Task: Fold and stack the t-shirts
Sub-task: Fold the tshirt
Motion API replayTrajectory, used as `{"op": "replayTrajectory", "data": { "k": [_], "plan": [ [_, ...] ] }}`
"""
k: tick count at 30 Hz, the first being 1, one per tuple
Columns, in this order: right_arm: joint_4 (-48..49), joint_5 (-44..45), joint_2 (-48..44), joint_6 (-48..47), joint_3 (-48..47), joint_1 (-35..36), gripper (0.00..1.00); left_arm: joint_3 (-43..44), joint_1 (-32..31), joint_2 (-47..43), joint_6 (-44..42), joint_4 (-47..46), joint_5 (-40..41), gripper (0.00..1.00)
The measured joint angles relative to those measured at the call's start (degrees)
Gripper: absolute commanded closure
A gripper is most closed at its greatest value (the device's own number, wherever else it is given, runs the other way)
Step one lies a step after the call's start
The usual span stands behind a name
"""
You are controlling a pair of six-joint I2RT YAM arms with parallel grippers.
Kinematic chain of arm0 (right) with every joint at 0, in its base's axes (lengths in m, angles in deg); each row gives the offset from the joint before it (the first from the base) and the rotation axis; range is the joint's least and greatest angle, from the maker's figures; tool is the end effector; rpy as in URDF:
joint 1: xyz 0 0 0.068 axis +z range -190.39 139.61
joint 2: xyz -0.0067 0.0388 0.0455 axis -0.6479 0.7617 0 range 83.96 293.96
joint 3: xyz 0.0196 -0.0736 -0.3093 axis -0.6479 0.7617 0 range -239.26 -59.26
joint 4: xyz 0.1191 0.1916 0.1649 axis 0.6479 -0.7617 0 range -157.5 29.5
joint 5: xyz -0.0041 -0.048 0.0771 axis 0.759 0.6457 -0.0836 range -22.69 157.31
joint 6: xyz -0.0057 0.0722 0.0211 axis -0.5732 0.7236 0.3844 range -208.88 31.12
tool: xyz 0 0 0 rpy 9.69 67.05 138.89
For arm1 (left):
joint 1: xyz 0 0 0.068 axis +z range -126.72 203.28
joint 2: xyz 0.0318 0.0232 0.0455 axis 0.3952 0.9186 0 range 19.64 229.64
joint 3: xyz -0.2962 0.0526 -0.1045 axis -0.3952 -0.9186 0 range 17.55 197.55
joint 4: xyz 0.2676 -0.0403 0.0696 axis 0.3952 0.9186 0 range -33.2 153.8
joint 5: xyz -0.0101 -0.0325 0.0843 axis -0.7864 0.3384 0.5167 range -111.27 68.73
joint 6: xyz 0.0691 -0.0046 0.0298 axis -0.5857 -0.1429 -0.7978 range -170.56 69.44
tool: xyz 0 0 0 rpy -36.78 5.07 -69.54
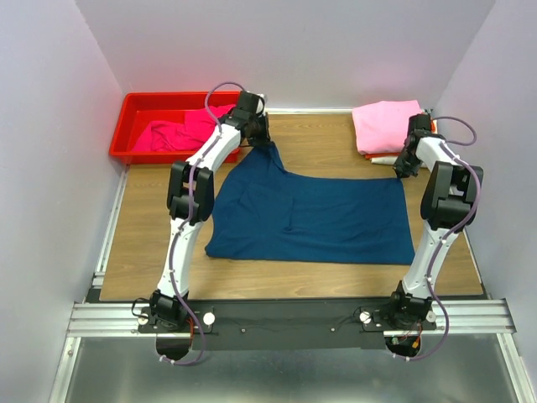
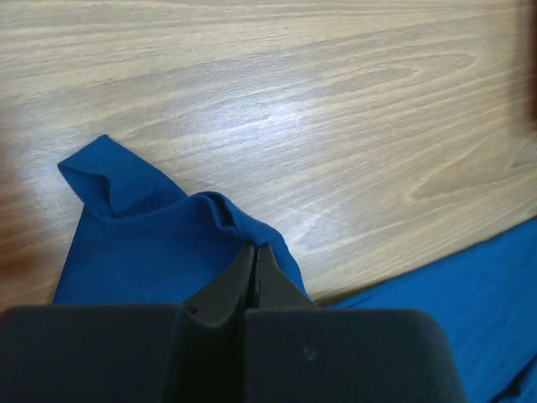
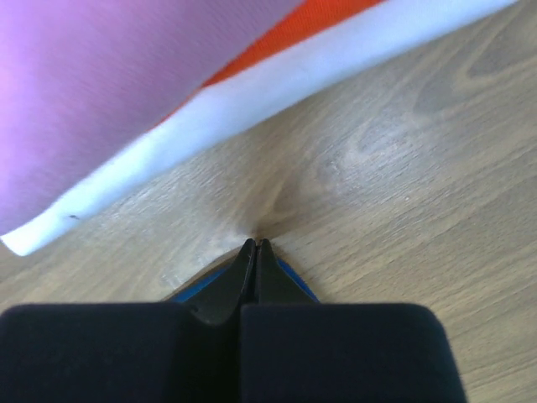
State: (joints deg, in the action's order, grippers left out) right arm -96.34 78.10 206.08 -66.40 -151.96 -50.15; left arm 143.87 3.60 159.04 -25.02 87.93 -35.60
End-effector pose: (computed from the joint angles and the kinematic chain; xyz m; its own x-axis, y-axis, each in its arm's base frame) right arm 0.4928 -0.0969 0.1755 -0.7338 0.5075 -0.4517 0.5676 0.8233 0.0029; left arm 0.5825 -0.2250 0.2200 -0.8051 -0.1557 -0.5723 0.1620 0.8705 -0.4647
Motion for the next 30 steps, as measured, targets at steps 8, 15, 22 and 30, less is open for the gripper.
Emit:
{"op": "replayTrajectory", "data": {
  "k": [8, 15, 22, 30],
  "plan": [
    [-0.07, -1.27, -1.46, -1.60, -0.33, 0.00, 0.99, -17.18, 0.26, -10.12, -0.20, -0.66, -1.14, 1.00],
    [0.26, -2.97, -8.48, -3.23, 3.89, 0.00, 1.00, -33.18, 0.28, -23.54, -0.42, -2.16, -1.33, 1.00],
    [0.28, -3.02, -14.86, -4.22, 10.69, 0.00, 1.00, -43.91, 0.28, -34.34, 0.87, -2.40, -1.33, 1.00],
    [0.17, 0.57, -19.78, -4.48, 17.09, 0.00, 1.00, -51.54, -0.94, -40.98, 1.77, -0.87, -1.88, 1.00]
  ]
}}
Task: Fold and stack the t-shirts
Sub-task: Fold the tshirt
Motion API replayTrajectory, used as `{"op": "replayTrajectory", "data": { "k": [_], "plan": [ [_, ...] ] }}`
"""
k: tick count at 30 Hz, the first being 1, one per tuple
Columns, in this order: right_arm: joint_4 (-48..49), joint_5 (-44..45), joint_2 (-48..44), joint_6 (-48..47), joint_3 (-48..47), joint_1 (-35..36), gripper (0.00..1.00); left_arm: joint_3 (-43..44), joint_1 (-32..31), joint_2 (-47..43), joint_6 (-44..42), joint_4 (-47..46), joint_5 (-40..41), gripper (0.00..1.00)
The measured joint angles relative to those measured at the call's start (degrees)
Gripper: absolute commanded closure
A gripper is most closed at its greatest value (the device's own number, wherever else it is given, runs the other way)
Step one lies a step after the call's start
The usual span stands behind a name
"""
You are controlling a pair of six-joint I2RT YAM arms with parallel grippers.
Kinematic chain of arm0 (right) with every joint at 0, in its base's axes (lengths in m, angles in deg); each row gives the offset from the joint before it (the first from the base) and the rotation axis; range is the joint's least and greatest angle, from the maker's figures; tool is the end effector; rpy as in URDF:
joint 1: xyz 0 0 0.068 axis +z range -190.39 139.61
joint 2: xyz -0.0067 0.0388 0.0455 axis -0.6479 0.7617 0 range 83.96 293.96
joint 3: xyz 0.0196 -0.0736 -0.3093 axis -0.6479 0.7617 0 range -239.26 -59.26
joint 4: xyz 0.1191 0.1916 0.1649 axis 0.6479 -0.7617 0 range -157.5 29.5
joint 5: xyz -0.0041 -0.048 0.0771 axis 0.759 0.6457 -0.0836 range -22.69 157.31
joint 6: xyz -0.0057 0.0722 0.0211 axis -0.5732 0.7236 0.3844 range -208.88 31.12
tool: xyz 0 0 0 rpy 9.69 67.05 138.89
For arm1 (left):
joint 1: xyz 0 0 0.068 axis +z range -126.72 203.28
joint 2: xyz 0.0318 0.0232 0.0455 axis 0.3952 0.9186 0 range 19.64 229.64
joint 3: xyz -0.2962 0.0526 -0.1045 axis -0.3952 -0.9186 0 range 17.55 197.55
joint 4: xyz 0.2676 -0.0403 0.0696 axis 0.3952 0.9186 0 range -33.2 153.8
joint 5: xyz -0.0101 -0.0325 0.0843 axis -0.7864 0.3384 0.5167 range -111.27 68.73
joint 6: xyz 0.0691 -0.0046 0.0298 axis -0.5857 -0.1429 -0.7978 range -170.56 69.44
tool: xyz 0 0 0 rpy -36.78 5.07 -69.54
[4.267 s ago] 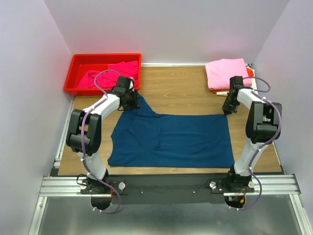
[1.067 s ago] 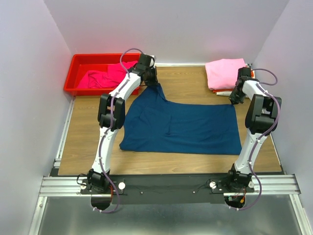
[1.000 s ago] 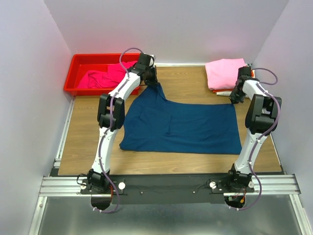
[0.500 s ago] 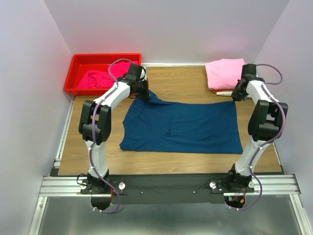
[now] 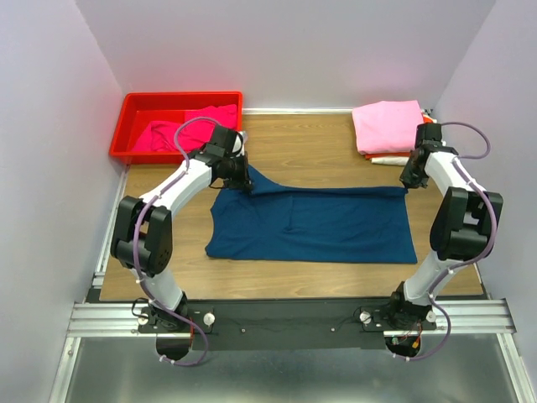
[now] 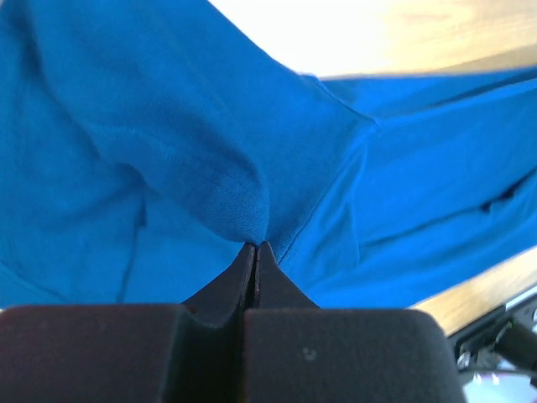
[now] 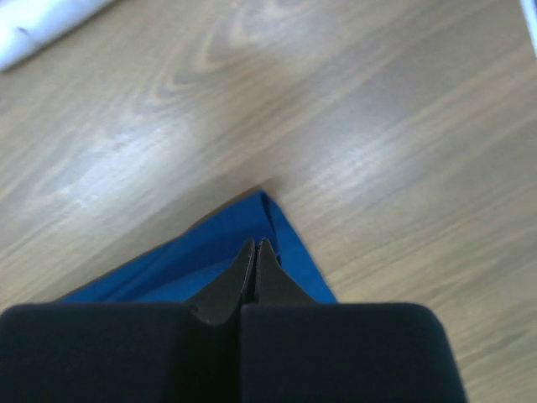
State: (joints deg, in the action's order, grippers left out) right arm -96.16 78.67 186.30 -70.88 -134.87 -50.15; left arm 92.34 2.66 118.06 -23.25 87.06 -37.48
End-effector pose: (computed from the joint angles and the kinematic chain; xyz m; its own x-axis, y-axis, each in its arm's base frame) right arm 0.4045 -0.0824 0.2314 -0.7513 0.4368 -0.4947 0.5136 0.8577 -0.0227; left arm 0.3786 -0.1614 0.2611 -0.8976 -0.1330 -0.4202 0.0903 0.8776 -0.4708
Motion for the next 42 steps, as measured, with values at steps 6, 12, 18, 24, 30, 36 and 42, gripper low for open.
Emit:
{"op": "replayTrajectory", "data": {
  "k": [6, 12, 18, 24, 30, 36, 42],
  "plan": [
    [0.11, 4.46, -2.29, 0.04, 3.63, 0.00, 1.00, -3.17, -2.99, -4.07, 0.02, 2.78, -0.22, 1.00],
    [0.04, 8.04, -4.61, 0.55, 7.65, 0.00, 1.00, -5.90, -5.03, -7.65, 0.37, 5.27, -0.13, 1.00],
    [0.02, 9.29, -6.10, 1.46, 9.97, 0.00, 1.00, -6.80, -5.38, -9.44, 0.66, 8.11, 0.35, 1.00],
    [-0.07, 10.73, -8.66, 2.25, 12.22, 0.00, 1.00, -7.30, -5.68, -11.21, 1.01, 9.11, 0.37, 1.00],
    [-0.04, 12.63, -9.88, 3.17, 13.73, 0.00, 1.00, -9.38, -7.23, -11.23, 1.27, 9.81, 0.24, 1.00],
    [-1.38, 13.53, -9.97, 4.98, 14.95, 0.00, 0.46, -11.96, -8.11, -12.37, 1.88, 10.43, -1.70, 0.51],
    [-3.26, 14.47, -16.92, 6.45, 16.15, 0.00, 0.30, -11.98, -8.61, -16.50, 2.29, 12.72, -4.63, 0.42]
  ]
}}
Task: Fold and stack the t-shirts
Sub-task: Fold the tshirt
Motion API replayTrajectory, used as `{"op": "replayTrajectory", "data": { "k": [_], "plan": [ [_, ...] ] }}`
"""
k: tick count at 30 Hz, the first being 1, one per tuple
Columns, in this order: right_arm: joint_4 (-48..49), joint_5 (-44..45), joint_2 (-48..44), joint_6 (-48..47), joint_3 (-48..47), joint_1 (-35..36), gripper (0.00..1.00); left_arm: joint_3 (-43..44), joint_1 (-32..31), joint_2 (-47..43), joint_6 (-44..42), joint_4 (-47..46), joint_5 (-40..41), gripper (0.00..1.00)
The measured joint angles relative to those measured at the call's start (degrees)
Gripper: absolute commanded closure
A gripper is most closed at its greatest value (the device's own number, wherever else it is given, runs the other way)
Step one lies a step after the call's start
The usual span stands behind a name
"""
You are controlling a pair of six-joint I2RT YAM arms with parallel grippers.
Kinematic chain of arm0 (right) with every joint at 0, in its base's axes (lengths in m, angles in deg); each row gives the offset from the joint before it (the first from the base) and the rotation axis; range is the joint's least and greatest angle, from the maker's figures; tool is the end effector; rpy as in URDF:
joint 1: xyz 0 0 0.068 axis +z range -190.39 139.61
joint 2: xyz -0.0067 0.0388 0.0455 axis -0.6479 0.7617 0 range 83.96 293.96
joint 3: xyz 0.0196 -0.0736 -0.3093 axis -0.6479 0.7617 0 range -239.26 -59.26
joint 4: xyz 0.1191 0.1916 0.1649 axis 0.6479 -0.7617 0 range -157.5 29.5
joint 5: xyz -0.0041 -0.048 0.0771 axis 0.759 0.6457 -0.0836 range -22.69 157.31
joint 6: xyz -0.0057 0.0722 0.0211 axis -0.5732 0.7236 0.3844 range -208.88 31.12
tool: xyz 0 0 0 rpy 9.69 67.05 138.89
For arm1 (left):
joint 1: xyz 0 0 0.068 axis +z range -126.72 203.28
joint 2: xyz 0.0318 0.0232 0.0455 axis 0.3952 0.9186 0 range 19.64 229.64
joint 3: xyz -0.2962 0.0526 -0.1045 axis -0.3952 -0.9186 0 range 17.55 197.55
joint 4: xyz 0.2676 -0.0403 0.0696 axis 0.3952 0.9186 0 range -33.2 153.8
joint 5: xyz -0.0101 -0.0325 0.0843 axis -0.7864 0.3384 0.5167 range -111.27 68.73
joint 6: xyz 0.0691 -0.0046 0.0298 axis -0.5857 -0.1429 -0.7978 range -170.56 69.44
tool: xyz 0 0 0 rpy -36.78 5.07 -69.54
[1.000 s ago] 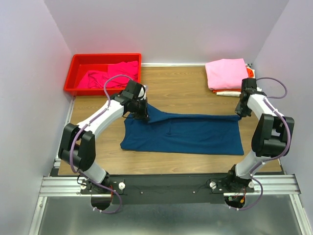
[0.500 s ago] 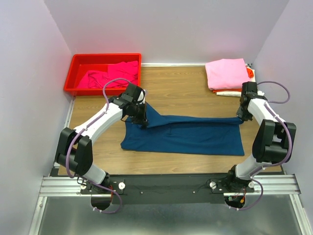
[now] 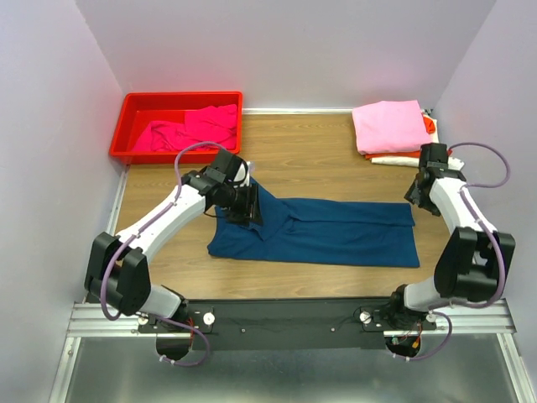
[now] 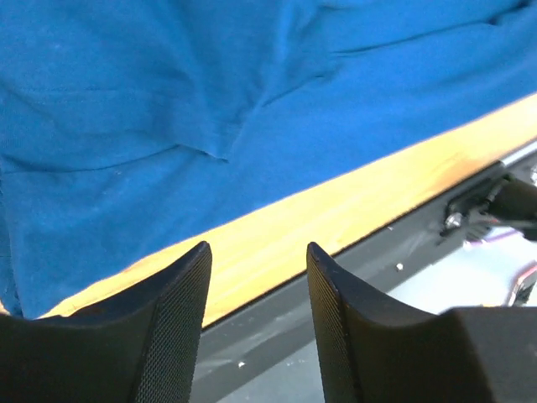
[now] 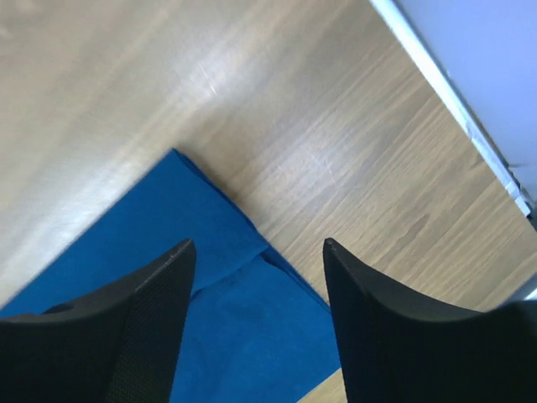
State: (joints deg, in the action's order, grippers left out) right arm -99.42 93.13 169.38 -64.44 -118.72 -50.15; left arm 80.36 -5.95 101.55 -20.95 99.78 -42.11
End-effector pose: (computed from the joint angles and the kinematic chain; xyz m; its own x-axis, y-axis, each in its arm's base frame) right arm 0.3054 -0.0807 0.2431 -0.6737 0.4940 -0.5496 0.6741 0.7155 -0.1833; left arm 0.2578 -0.1701 0.2737 -0.9677 0.0123 -0.2518 0.1421 0.8516 -0.5046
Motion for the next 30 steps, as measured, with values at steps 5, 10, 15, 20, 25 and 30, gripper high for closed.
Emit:
{"op": "replayTrajectory", "data": {
  "k": [5, 10, 15, 20, 25, 30],
  "plan": [
    [2.03, -1.81, -3.45, -0.48, -0.48, 0.00, 0.30, 5.70, 2.34, 1.97, -2.69, -0.39, -1.11, 0.42],
    [4.98, -6.10, 4.00, -0.76, -2.47, 0.00, 0.30, 8.02, 10.78, 7.06, -6.19, -3.52, 1.40, 0.42],
    [6.75, -9.81, 11.43, -1.38, -2.58, 0.00, 0.29, 9.05, 17.70, 10.97, -7.82, -7.17, 3.89, 0.41],
    [7.96, -12.68, 13.81, -1.64, -3.89, 0.00, 0.29, 11.37, 17.73, 15.89, -7.72, -12.09, 3.76, 0.39],
    [9.27, -13.42, 13.92, -1.84, -4.28, -0.09, 0.28, 13.55, 17.51, 20.22, -6.43, -15.96, 3.48, 0.35],
    [9.99, -13.55, 13.97, -1.84, -4.07, -1.03, 0.30, 15.74, 17.55, 23.58, -4.44, -19.74, 2.19, 0.34]
  ]
}}
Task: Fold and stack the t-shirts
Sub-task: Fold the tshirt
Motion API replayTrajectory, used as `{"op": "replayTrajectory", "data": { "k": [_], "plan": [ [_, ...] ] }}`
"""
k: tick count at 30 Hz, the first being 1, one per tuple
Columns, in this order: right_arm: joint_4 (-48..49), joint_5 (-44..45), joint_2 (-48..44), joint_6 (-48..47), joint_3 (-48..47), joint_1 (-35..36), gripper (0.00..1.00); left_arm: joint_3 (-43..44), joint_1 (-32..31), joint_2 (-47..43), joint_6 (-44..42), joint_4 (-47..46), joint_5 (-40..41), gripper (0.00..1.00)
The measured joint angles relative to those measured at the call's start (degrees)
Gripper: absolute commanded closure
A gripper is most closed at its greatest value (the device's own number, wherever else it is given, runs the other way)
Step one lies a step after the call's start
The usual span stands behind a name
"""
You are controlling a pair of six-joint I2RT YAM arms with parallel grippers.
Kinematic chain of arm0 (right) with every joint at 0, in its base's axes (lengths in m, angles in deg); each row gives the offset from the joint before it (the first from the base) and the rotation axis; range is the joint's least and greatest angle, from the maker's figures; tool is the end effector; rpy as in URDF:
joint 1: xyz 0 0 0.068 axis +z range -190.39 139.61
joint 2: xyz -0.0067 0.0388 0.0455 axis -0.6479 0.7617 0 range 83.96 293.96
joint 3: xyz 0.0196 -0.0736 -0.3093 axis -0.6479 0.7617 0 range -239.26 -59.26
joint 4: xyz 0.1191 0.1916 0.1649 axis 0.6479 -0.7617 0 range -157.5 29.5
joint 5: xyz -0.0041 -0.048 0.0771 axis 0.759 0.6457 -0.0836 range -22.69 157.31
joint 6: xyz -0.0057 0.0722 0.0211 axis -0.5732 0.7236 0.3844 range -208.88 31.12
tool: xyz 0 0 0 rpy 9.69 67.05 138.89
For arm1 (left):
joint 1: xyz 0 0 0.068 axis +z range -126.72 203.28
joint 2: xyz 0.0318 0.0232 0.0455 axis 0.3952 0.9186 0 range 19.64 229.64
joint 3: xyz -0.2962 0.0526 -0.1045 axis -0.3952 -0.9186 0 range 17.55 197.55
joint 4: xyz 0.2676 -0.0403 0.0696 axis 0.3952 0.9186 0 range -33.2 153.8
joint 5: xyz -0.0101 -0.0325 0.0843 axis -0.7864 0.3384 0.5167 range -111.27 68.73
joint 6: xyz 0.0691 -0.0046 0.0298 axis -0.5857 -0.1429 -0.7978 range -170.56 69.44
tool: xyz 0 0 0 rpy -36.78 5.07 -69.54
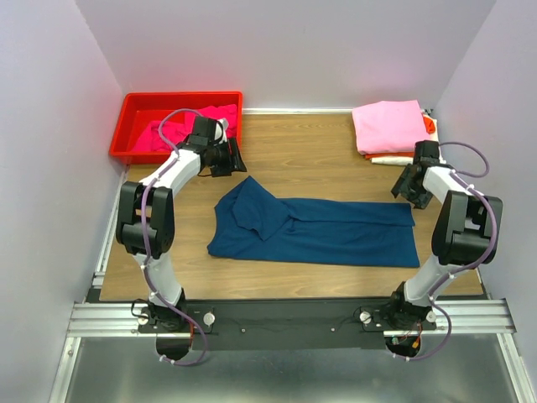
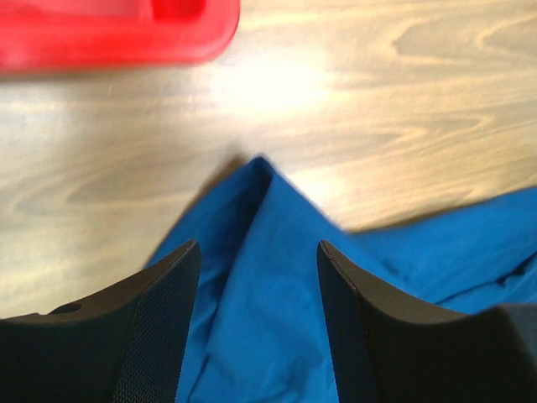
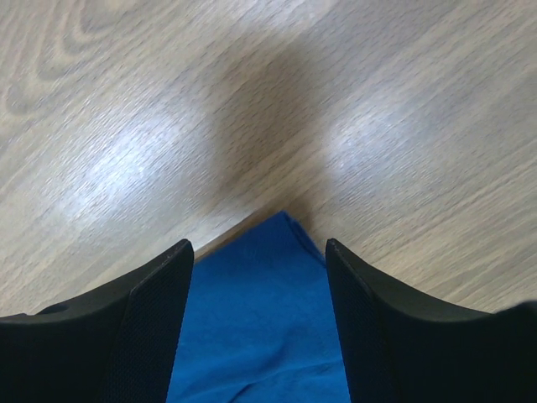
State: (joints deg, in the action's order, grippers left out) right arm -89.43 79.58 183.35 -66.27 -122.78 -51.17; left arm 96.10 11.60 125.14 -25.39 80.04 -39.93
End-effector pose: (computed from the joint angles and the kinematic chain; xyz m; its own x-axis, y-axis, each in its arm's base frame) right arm 0.3688 -0.0840 0.1911 -0.7160 0.5189 -0.4670 0.5927 0.8053 -0.0138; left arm 0.4383 -0.1113 0.2438 -0.8477 -0.2363 -0.4749 0.0351 0.8683 -0.4947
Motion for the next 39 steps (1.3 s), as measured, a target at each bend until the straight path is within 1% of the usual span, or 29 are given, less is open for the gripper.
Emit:
{"op": "replayTrajectory", "data": {
  "k": [3, 4, 6, 10, 12, 15, 22, 26, 32, 35, 36, 38, 39],
  "plan": [
    [0.70, -0.02, 0.02, 0.00, 0.46, -0.66, 0.35, 1.22, -0.02, 1.99, 0.85, -1.27, -0.57, 0.34],
    [0.92, -0.22, 0.07, -0.09, 0.70, -0.92, 0.39, 1.62, -0.02, 2.54, 1.05, -1.44, -0.76, 0.34],
    [1.05, -0.59, 0.28, -0.04, 1.03, -1.22, 0.42, 2.05, -0.02, 3.34, 1.33, -1.81, -1.22, 0.34],
    [1.38, -1.33, 1.27, -0.13, 1.31, -1.33, 0.53, 2.82, -0.09, 4.70, 1.92, -2.60, -1.77, 0.34],
    [1.49, -1.60, 1.73, -0.11, 1.49, -1.33, 0.63, 3.08, -0.22, 5.18, 2.21, -2.67, -1.79, 0.34],
    [1.77, -1.68, 1.92, 0.31, 1.62, -1.36, 0.81, 3.32, -0.57, 5.66, 2.36, -2.71, -1.79, 0.34],
    [2.16, -1.66, 2.05, 0.35, 1.66, -1.33, 0.82, 6.03, -2.97, 8.39, 2.29, -2.36, -1.33, 0.34],
    [2.34, -1.66, 2.05, 0.35, 1.77, -1.33, 0.82, 7.19, -4.11, 9.92, 2.10, -1.79, 0.48, 0.34],
    [2.36, -1.66, 2.05, 0.35, 1.77, -1.33, 0.82, 7.37, -4.17, 10.80, 1.79, -0.70, 2.10, 0.35],
    [2.36, -1.66, 2.05, 0.35, 1.77, -1.33, 0.83, 7.65, -4.26, 11.69, 1.46, -0.42, 2.16, 0.40],
    [2.36, -1.66, 2.05, 0.35, 1.77, -1.33, 0.85, 7.67, -4.39, 12.09, 1.33, -0.37, 2.16, 0.41],
    [2.38, -1.66, 2.05, 0.39, 1.77, -1.33, 0.87, 7.67, -4.61, 12.74, 1.14, -0.37, 2.14, 0.51],
    [2.38, -1.64, 2.05, 0.42, 1.77, -1.33, 0.90, 7.67, -4.72, 13.00, 0.96, -0.35, 2.12, 0.65]
  ]
}}
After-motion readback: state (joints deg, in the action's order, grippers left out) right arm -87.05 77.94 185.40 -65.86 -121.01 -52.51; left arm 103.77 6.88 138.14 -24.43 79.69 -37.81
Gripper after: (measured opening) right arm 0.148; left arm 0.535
